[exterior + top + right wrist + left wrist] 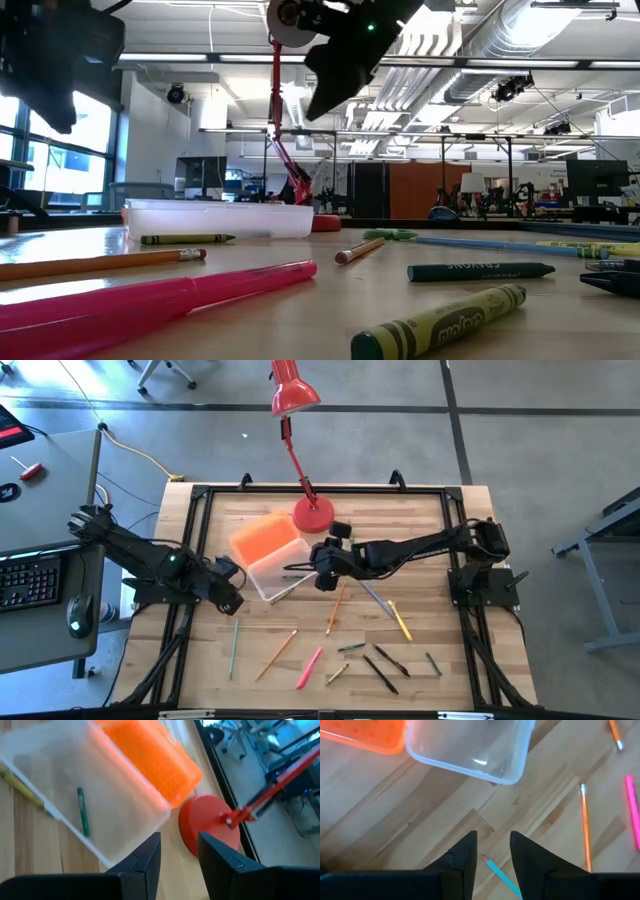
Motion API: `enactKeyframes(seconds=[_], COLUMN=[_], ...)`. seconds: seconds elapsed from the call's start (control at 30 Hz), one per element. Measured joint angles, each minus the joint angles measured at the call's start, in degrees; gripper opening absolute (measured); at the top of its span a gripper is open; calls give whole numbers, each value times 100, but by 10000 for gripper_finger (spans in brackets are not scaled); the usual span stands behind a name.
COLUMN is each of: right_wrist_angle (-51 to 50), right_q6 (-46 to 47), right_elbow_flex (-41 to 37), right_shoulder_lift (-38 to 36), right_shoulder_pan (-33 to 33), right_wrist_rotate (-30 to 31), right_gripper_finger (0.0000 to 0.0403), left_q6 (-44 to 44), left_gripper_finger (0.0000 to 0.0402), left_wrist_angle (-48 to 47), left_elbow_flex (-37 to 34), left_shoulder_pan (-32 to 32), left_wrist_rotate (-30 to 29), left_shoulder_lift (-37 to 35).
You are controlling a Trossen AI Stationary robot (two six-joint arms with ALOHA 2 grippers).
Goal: Pick & place school supplies into a supply box
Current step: Put the blue pencil into the orange supply box
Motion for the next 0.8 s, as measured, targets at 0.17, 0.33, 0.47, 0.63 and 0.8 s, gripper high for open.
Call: enactKeyframes(seconds=[0.17, 0.33, 0.47, 0.63, 0.8], right_wrist_angle=[-611, -1012, -1228, -1252, -1249], right_q6=[143, 438, 632, 680, 680], right_elbow_flex=[0, 0, 0, 0, 0], right_shoulder_lift=[-254, -412, -455, -453, -450], right_shoulder_pan=[-2, 23, 36, 35, 35], right_wrist_rotate=[-25, -29, 39, 10, -6], right_gripper_finger=[108, 108, 108, 108, 108], left_q6=[-182, -606, -1597, -2477, -2867], left_gripper_finger=[149, 149, 149, 149, 149], left_wrist_angle=[33, 35, 76, 115, 650], left_elbow_flex=[0, 0, 0, 2, 2], left_shoulder_pan=[-292, -516, -752, -1071, -1245], left_wrist_rotate=[-237, -278, 103, 665, 995], left_shoulder_lift=[461, 890, 1215, 1692, 2143])
